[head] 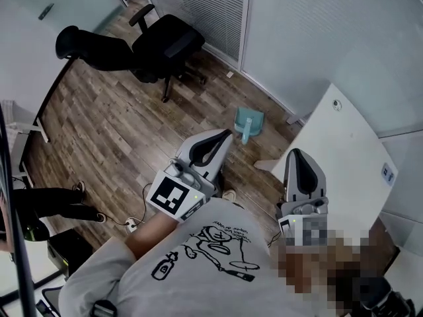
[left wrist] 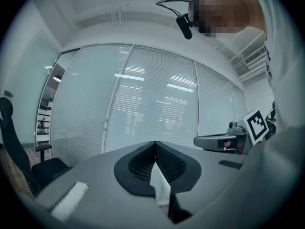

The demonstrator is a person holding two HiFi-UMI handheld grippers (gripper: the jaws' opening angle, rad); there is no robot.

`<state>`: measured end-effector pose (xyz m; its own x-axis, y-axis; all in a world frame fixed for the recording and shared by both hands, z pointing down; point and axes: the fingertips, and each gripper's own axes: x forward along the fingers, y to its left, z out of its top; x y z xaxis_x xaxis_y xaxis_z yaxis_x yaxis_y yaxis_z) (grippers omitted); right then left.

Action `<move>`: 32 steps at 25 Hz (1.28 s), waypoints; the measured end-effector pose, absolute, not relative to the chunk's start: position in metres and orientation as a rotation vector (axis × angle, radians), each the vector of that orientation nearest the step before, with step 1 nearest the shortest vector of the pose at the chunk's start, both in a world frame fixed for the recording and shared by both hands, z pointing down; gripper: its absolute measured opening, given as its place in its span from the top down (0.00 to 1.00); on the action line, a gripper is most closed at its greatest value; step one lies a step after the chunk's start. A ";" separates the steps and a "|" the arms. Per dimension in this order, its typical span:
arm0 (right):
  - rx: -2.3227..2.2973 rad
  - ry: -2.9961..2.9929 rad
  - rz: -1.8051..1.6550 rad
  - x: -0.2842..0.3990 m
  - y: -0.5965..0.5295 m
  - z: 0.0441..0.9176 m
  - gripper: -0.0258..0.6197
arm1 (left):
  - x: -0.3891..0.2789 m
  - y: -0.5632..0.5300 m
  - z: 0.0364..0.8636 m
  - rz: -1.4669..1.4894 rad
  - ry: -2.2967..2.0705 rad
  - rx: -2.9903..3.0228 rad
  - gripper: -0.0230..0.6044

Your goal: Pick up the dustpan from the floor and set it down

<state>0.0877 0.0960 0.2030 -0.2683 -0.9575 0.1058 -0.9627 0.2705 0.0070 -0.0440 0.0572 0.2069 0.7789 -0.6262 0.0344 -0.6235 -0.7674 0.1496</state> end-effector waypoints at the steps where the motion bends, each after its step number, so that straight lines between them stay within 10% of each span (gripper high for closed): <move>1: 1.831 -2.435 0.082 0.083 0.084 0.202 0.95 | -0.047 0.046 0.206 -0.029 -0.997 2.819 0.97; 32: 1.809 -2.388 0.092 0.051 -0.082 0.214 0.95 | -0.072 -0.120 0.227 -0.029 -0.935 2.793 0.97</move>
